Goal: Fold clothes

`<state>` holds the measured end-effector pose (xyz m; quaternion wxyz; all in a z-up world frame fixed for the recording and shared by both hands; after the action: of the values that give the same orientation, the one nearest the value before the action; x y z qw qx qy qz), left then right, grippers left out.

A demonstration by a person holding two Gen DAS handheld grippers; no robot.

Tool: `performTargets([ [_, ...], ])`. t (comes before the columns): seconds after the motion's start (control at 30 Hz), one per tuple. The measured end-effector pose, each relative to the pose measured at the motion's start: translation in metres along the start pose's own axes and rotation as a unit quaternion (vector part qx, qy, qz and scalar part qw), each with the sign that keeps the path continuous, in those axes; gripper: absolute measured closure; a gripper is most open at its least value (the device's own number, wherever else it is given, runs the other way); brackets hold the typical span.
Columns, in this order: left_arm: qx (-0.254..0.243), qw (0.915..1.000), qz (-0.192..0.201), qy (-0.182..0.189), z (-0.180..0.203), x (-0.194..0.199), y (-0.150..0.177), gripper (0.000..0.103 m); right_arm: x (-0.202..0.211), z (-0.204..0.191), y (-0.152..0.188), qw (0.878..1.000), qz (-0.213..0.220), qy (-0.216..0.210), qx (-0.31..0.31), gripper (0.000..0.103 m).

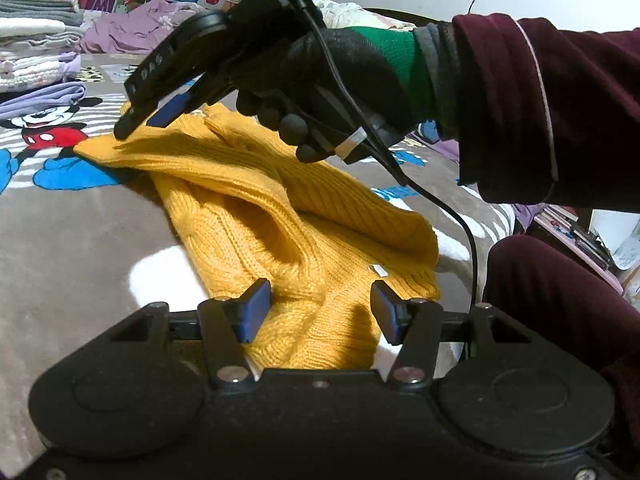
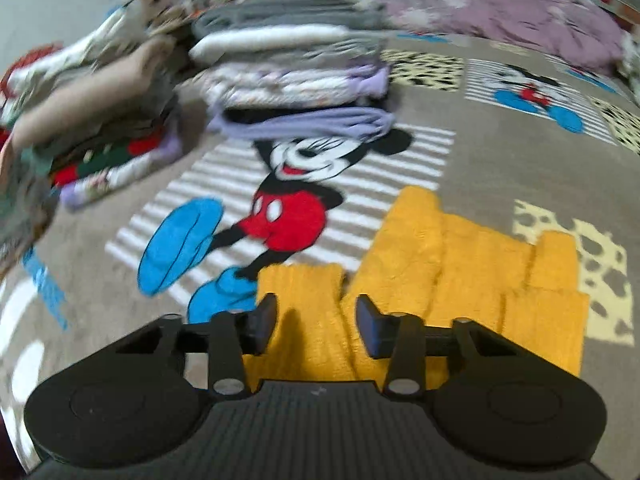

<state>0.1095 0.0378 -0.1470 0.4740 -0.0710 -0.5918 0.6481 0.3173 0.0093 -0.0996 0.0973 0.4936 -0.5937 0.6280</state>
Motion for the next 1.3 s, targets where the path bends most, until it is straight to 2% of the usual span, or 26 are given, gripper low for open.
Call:
performTargets([
  [0.03,0.004,1.0000,0.000,0.002,-0.001,0.001,0.000,0.048,-0.002,-0.002,0.001,1.000,-0.005,0.001,0.007,0.069],
  [0.1,0.012,0.9999,0.001,0.006,-0.003,0.002,0.000,0.048,-0.003,-0.004,0.003,1.000,-0.011,0.002,0.013,0.089],
  [0.17,0.024,0.9996,0.002,0.011,-0.005,0.002,0.000,0.047,0.003,0.001,0.002,1.000,0.000,-0.006,-0.005,0.091],
  [0.4,0.040,0.9990,0.002,0.022,-0.008,0.002,-0.001,0.043,0.032,0.034,-0.003,0.996,0.064,0.007,-0.069,0.093],
  [0.5,0.070,0.9970,0.006,0.033,-0.014,0.004,-0.001,0.043,0.038,0.047,-0.003,0.993,0.082,0.021,-0.085,0.093],
  [0.6,0.121,0.9910,0.009,0.055,-0.024,0.006,0.000,0.043,0.039,0.057,-0.004,0.990,0.090,0.025,-0.104,0.093],
  [0.8,0.212,0.9717,0.010,0.103,-0.039,0.011,0.001,0.041,0.032,0.063,-0.003,0.989,0.094,0.039,-0.111,0.093],
  [0.97,0.227,0.9667,0.007,0.119,-0.037,0.017,0.002,0.039,0.020,0.061,-0.004,0.990,0.091,0.037,-0.106,0.093],
  [1.17,0.257,0.9570,0.007,0.134,-0.045,0.024,0.005,0.039,0.005,0.068,0.003,0.987,0.071,0.079,-0.117,0.093],
  [1.3,0.257,0.9577,0.006,0.129,-0.045,0.022,0.003,0.039,0.001,0.074,0.010,0.984,0.066,0.091,-0.137,0.093],
])
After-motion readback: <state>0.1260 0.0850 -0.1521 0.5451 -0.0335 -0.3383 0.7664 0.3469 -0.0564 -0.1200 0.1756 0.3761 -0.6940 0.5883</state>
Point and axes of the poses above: each gripper's, at about its wrist camera, not at the fingertips, and x roughly against the way its jaws point, z to its right, y to its underside, the point moved 5 cm from there along -x, roughly the way its jaws point, and after that the axes turned 3 degrees about -x, right-handed, at the moved point
